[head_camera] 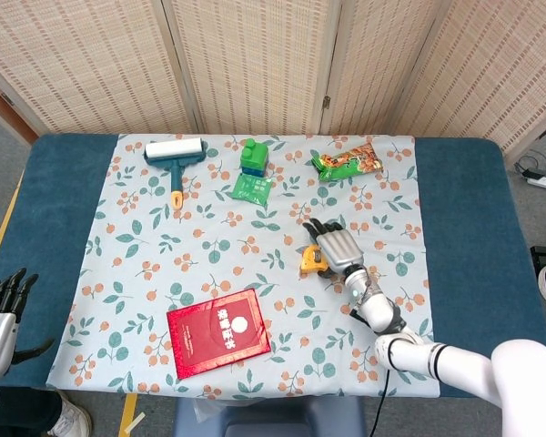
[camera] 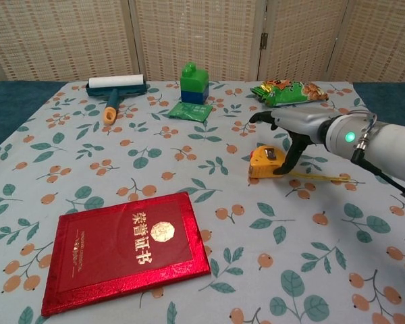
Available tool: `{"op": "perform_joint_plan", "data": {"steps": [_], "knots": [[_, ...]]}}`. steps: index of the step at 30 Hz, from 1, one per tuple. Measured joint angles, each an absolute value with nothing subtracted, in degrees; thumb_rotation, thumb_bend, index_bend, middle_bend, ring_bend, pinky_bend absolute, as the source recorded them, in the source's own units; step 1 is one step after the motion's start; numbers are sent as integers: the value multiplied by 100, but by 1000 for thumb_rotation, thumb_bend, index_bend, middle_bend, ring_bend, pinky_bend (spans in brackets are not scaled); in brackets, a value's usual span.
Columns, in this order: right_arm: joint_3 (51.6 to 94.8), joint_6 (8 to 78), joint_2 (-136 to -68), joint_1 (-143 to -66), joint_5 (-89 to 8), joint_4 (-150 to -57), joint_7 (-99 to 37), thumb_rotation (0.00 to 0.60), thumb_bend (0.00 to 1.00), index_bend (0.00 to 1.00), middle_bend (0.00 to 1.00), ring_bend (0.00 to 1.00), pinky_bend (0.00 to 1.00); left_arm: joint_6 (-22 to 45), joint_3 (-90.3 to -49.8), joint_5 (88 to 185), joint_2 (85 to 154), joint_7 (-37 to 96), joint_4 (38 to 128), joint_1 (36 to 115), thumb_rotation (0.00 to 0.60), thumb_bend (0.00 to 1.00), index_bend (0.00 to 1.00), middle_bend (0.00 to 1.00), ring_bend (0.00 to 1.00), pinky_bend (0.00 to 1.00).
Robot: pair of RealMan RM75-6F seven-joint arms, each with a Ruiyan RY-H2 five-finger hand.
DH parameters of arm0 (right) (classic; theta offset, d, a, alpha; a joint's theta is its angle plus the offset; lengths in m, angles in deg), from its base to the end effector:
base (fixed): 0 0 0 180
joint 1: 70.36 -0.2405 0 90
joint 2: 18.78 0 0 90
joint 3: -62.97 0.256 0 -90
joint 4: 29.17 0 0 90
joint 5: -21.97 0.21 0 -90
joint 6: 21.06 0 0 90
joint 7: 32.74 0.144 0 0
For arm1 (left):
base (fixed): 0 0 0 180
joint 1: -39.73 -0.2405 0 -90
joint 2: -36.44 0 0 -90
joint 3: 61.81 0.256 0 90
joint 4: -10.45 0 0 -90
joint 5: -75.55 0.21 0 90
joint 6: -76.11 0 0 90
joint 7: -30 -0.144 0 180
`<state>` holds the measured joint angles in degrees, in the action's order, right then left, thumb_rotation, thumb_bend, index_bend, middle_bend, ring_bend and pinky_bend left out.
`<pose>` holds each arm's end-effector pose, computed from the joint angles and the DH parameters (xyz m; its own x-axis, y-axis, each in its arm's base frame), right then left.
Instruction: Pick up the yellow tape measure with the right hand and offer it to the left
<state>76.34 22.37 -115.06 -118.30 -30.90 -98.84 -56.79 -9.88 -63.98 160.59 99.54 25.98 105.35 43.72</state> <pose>-0.1583 -0.3847 -0.0526 0.4952 -0.3640 0.7888 -0.8641 -0.3004 0.4039 -0.3084 0.1732 0.1619 0.4345 0.0075 0.9006 0.9005 0.0181 -0.4345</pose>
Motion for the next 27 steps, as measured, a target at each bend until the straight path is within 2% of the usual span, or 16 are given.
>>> {"op": "perform_joint_plan", "data": {"steps": [12,24,27], "knots": [[7519,2066,-11582,-12058,-2980,-9638,-5730,600,260,256,253,265,190,-1022,-6386,15982,9908,2543,10619,4301,600,136,108,52,55,0],[7455,1993,-11729,-12165,-3010,-9340,-5593,600,269,319,283,292,201,-1017,-6374,15942,9865,2497,10688,4263,600,136,107,52,43,0],[7441,1990,-11782,-12188,-3040,-9270,-5561,600,296,374,319,322,216,-1017,-6375,15941,9860,2499,10702,4260,600,136,107,52,42,0]]}}
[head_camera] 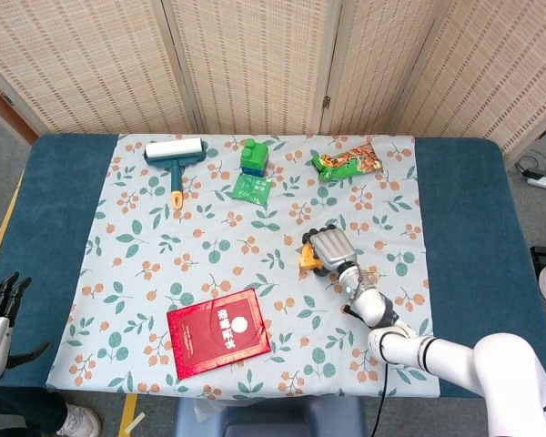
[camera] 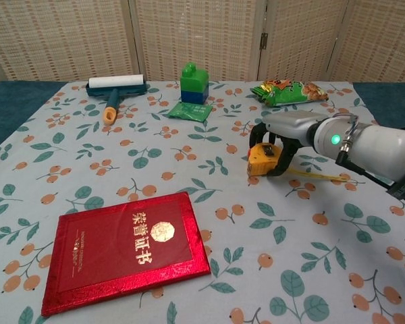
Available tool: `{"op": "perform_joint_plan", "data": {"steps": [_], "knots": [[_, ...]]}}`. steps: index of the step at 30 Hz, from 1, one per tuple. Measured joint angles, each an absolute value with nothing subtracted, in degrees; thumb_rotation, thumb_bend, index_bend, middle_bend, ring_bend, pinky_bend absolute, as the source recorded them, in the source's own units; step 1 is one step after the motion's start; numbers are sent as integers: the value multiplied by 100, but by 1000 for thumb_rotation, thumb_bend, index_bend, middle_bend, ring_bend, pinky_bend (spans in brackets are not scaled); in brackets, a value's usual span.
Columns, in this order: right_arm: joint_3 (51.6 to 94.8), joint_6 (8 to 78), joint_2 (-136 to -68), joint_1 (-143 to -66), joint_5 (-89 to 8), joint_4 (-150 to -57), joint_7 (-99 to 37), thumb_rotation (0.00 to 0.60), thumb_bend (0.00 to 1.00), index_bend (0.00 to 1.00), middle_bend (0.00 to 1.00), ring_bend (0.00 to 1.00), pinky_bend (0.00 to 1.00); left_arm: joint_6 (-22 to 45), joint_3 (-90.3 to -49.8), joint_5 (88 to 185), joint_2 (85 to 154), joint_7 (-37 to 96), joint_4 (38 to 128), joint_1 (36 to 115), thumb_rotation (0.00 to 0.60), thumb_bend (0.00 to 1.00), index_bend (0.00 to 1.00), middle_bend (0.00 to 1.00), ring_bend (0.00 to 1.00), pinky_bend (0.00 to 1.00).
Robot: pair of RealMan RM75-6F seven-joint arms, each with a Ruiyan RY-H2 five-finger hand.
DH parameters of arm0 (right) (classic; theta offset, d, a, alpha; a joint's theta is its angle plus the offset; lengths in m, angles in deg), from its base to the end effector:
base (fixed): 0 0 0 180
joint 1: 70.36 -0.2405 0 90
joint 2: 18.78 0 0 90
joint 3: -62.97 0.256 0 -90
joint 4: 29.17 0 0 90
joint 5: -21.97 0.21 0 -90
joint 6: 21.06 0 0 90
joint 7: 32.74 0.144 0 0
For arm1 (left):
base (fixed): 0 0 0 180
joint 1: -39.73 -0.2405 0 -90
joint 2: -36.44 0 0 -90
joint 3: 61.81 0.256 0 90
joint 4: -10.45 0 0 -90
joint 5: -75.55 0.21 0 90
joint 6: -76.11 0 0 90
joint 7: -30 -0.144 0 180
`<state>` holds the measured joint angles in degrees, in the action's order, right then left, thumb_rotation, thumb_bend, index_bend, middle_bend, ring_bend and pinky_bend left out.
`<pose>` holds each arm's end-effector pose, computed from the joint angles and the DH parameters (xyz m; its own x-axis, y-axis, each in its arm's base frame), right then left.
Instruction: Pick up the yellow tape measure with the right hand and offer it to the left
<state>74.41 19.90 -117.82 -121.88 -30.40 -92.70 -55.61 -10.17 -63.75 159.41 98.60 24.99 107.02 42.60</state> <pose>-0.1552 -0.3958 -0.0668 0.5418 -0.3712 0.7541 -0.8361 -0.3300 0.4382 -0.3100 0.1660 0.1656 0.4374 0.0179 0.8991 0.8974 0.0551 -0.4377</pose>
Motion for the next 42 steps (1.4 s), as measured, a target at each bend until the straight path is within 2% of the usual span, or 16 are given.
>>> {"op": "perform_joint_plan", "data": {"steps": [5,9,17,27,34,38,42], "knots": [[7454,2099,-11849,-12171,-3084,-9199,-5473,600,410,536,439,419,260,-1034,-6442,15967,9909,2555,10698,4306,600,137,117,52,51,0],[7515,2219,-11823,-12097,-3149,-9297,-5251,600,433,604,493,464,276,-968,-6533,16041,9959,2719,10731,4448,600,143,138,65,71,0],[7724,2517,-11506,-11823,-3339,-10202,-4515,600,432,623,512,485,277,-332,-6904,16147,10080,3409,11103,5185,600,151,149,72,73,0],[8050,2667,-11275,-11573,-3809,-11168,-3147,600,432,627,516,486,282,344,-7328,16194,10746,2954,11572,6147,600,151,142,75,69,0],[8269,2950,-11804,-11599,-4299,-11109,-2224,600,432,632,520,495,305,576,-7620,15953,11261,2277,11766,6674,600,153,108,74,65,0],[8324,3043,-12214,-11703,-4540,-10792,-1834,600,431,632,526,497,305,713,-7711,15822,11372,2072,11876,6896,600,298,99,74,59,0],[8347,3116,-12515,-11807,-4728,-10492,-1552,600,432,632,526,497,305,827,-7718,15742,11411,1903,11934,7033,600,311,84,74,58,0]]}}
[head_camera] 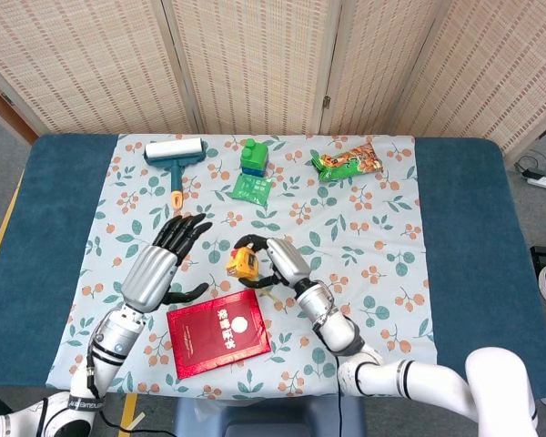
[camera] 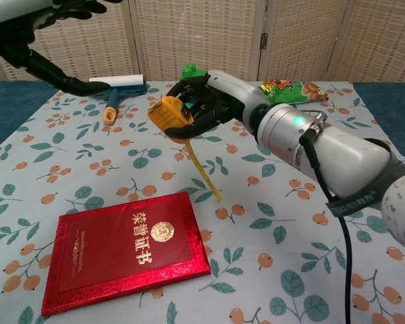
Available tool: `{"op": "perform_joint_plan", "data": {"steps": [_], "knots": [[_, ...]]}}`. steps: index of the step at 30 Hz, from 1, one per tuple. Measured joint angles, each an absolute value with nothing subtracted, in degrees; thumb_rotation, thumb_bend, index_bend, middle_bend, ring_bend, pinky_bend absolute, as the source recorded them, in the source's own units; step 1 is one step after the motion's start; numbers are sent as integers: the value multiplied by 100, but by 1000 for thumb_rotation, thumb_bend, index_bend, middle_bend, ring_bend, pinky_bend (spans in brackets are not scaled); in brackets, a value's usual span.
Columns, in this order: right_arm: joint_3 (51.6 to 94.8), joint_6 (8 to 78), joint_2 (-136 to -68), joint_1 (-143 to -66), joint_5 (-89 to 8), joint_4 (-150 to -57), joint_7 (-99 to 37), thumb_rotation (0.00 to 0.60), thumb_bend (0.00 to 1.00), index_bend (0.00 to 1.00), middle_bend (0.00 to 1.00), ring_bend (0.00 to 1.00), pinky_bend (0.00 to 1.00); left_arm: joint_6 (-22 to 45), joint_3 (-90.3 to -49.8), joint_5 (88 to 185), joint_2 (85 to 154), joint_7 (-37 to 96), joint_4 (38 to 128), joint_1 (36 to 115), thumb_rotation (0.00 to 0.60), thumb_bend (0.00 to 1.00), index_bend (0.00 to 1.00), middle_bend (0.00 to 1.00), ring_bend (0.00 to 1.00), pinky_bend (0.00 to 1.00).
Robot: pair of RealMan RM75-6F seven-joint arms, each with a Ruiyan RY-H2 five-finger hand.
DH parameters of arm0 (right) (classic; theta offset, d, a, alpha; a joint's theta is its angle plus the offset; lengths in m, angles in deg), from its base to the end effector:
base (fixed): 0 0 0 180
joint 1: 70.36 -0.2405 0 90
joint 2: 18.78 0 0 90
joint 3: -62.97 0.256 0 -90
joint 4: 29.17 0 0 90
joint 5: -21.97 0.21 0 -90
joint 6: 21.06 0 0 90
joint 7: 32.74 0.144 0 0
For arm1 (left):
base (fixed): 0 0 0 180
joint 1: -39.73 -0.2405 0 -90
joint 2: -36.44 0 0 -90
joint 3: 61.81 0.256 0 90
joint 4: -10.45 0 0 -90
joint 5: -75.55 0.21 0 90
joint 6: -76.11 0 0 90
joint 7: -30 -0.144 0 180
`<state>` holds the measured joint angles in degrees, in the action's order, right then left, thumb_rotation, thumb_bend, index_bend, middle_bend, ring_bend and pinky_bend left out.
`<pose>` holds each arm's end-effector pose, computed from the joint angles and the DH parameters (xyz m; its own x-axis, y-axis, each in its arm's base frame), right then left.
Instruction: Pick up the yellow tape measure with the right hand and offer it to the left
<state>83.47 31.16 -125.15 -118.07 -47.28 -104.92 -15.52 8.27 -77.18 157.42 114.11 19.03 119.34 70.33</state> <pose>-0.0493 -0.3477 -0.0784 -0.2775 -0.4779 0.8334 -0.8642 -0.2548 -0.4338 -0.0979 0.2847 0.0736 0.1113 0.0965 0.9891 0.8722 -0.4865 -0.0506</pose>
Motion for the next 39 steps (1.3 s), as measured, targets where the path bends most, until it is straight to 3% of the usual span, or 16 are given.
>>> {"op": "perform_joint_plan", "data": {"steps": [13,39], "knots": [[8348,3416,-13111,-11968,-5253,-9796,-574,600,432,632,526,499,305,888,-7626,15573,11787,1139,11817,7395,600,303,66,74,56,0],[8507,3583,-13434,-12008,-4951,-9892,-1245,600,432,632,525,497,305,807,-7631,15171,12229,1069,11318,7702,600,301,58,74,54,0]]}}
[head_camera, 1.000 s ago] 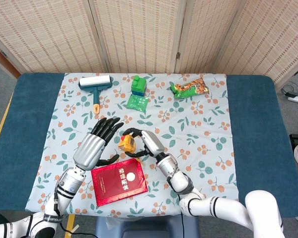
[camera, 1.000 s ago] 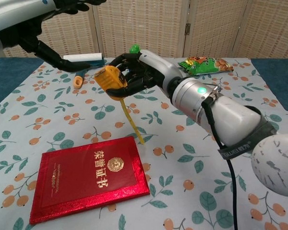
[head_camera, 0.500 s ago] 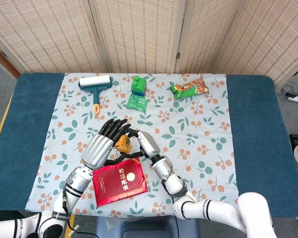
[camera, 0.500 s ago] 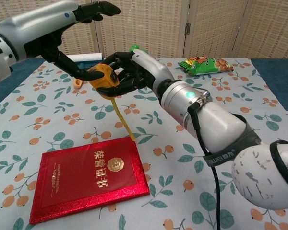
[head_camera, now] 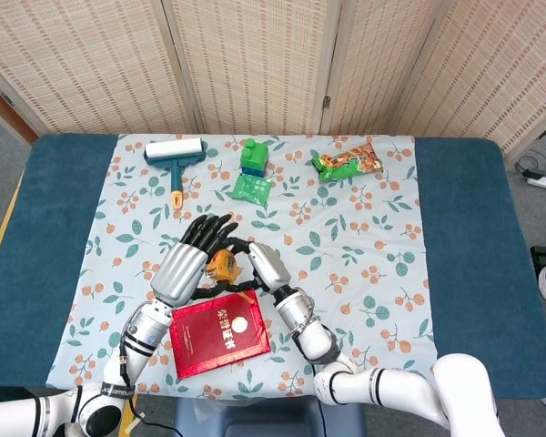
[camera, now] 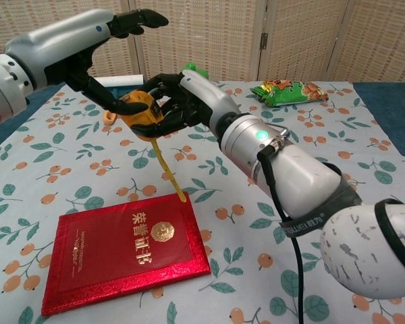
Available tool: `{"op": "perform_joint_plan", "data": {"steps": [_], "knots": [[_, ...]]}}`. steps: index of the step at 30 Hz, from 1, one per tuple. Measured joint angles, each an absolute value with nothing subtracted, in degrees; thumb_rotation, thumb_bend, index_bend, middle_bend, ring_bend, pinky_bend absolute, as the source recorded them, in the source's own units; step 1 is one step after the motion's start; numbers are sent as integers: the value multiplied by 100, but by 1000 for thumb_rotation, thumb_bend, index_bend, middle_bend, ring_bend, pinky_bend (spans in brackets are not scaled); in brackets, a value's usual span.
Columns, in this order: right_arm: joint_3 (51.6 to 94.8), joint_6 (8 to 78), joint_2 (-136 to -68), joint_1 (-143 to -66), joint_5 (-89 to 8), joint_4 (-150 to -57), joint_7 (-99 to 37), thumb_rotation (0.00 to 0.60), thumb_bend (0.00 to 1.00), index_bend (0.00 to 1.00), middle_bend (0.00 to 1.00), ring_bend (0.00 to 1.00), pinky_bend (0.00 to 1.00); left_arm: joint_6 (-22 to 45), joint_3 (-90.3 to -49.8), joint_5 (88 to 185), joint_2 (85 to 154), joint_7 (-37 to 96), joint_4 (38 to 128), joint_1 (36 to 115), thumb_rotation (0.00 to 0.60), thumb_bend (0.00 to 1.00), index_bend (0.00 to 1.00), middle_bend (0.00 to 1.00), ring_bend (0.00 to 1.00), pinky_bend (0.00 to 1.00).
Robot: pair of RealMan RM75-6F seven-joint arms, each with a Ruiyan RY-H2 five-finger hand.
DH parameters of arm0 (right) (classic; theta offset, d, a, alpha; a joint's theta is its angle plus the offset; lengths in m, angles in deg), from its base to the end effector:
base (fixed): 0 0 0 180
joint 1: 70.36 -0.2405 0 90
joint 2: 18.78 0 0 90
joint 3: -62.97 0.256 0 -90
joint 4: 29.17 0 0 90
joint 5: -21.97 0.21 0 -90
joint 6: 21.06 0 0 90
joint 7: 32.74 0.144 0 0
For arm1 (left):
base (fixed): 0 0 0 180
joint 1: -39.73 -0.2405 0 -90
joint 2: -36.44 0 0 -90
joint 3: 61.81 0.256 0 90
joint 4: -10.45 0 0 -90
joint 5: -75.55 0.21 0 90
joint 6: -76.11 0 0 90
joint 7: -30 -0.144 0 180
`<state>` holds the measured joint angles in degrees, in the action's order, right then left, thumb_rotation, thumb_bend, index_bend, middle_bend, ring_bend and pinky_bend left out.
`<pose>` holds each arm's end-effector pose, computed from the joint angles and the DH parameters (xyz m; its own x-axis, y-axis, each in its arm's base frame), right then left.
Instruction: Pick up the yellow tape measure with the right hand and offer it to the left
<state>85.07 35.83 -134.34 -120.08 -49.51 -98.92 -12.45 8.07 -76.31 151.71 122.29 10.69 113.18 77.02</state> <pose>-0.0192 -0.3365 -0.1050 -0.3791 -0.4578 0.8042 -0.8077 -0.2603 -0.5290 -0.0784 0.3007 0.0341 0.1967 0.0784 0.9773 0.8580 -0.4962 -0.1329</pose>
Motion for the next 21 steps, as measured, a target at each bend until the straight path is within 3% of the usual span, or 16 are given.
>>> {"op": "perform_joint_plan", "data": {"steps": [21], "knots": [[8536,3562,-13404,-11976,-4926,-9910,-1232,600,432,632,525,498,305,680,-7586,15021,12171,1104,11196,7703,600,307,59,74,55,0]]}}
